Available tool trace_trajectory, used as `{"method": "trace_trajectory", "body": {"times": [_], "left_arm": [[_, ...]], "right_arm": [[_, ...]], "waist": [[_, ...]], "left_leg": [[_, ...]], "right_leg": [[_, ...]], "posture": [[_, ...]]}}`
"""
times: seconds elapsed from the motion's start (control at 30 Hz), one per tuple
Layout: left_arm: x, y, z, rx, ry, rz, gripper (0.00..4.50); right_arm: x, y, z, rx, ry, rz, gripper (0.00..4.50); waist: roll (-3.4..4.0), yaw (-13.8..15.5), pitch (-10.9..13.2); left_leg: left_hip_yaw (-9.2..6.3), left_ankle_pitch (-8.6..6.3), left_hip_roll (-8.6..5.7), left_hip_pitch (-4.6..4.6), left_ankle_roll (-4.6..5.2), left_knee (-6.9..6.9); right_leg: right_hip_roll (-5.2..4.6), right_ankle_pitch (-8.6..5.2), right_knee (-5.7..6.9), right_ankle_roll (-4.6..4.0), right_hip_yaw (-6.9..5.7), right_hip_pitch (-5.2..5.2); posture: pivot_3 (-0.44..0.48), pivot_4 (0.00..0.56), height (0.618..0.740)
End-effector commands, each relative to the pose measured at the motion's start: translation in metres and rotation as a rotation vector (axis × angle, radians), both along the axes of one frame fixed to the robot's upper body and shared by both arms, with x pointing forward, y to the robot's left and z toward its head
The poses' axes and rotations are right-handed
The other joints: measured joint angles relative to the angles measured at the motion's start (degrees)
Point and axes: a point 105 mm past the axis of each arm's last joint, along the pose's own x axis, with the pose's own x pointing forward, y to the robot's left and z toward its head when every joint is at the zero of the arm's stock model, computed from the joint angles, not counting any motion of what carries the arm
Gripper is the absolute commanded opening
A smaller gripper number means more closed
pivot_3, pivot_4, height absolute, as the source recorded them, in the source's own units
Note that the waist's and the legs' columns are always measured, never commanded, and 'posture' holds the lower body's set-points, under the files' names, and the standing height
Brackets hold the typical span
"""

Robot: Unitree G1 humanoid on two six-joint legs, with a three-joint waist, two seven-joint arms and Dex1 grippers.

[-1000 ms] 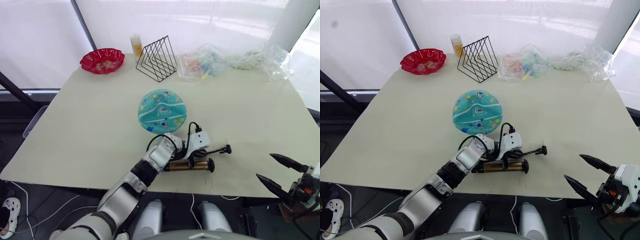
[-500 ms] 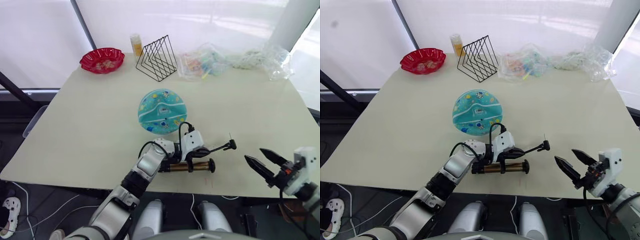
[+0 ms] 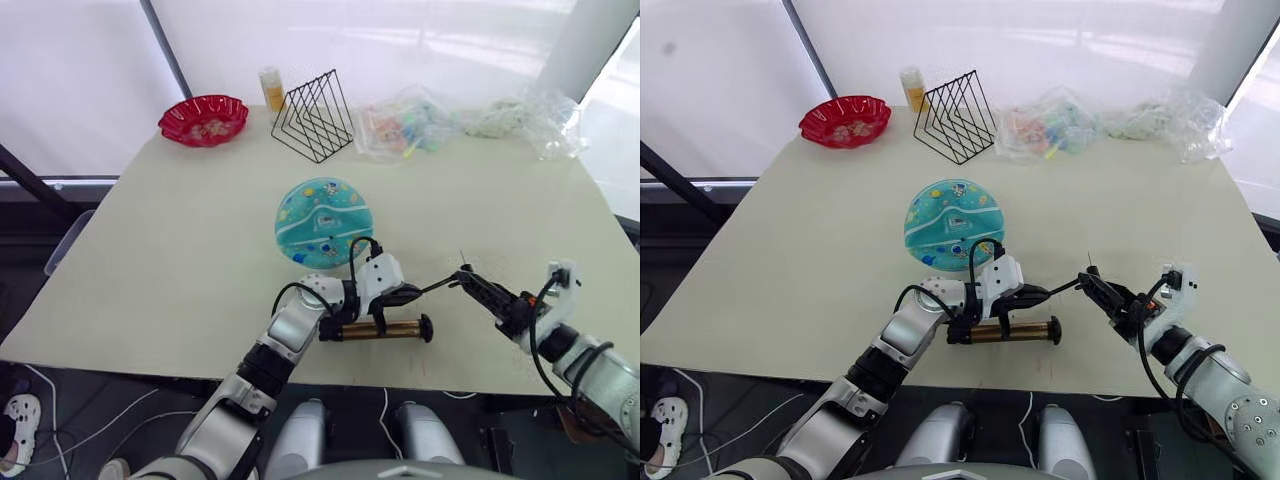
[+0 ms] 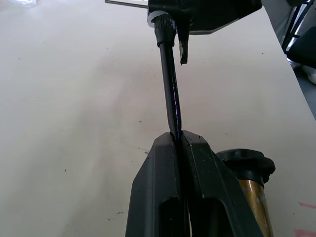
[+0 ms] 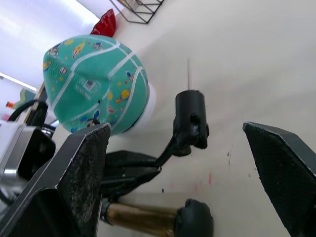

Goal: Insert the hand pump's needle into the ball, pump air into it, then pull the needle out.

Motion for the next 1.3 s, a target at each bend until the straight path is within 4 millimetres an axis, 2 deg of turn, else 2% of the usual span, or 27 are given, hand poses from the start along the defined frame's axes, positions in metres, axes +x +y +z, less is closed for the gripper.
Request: {"method": "trace_trajectory", "body": {"times": [0.03,0.37,1.07,1.13,1.2,1.3], "left_arm": [[-0.0017,-0.0036,0.0147,-0.053,-0.042,-0.012,0.05],[-0.0014,-0.0030,0.0136,-0.060,-0.029,0.000,0.05],[-0.0035,-0.0030,0.0123,-0.070,-0.005,0.007,0.05],[-0.0036,-0.0032,0.0123,-0.069,-0.006,0.005,0.00],[-0.0042,-0.0035,0.0122,-0.070,-0.006,0.002,0.00],[-0.0055,-0.0035,0.0120,-0.069,-0.006,-0.004,0.00]], "right_arm": [[0.0044,0.0103,0.0063,0.040,-0.019,-0.013,4.50],[0.0079,0.0085,0.0093,0.057,-0.035,-0.070,4.50],[0.0076,0.0108,0.0092,0.047,-0.044,-0.063,4.50],[0.0079,0.0114,0.0091,0.041,-0.045,-0.060,3.94],[0.0079,0.0115,0.0088,0.040,-0.045,-0.062,3.15],[0.0076,0.0115,0.0082,0.040,-0.045,-0.064,1.49]], "waist": [[0.00,-0.11,0.00],[0.00,-1.08,0.00],[0.00,-1.33,0.00],[0.00,-1.33,0.00],[0.00,-1.33,0.00],[0.00,-1.32,0.00]], "left_leg": [[0.00,0.00,0.00,0.00,0.00,0.00],[-0.03,0.00,0.00,-0.01,0.00,-0.02],[-0.02,0.00,0.01,0.00,0.00,-0.02],[-0.02,0.00,0.01,-0.01,0.00,-0.02],[-0.02,0.00,0.01,-0.01,0.00,-0.02],[-0.02,0.00,0.01,-0.01,0.00,-0.02]], "right_leg": [[0.01,0.00,0.00,0.00,0.00,0.00],[0.01,0.00,0.00,0.00,0.02,-0.03],[0.01,0.00,0.00,0.01,0.05,-0.04],[0.01,0.00,0.00,0.01,0.05,-0.04],[0.01,0.00,0.00,0.01,0.05,-0.05],[0.01,0.00,0.00,0.01,0.05,-0.05]], "posture": [[0.000,0.150,0.740],[0.000,0.150,0.740],[0.000,0.150,0.740],[0.000,0.150,0.740],[0.000,0.150,0.740],[0.000,0.150,0.740]]}}
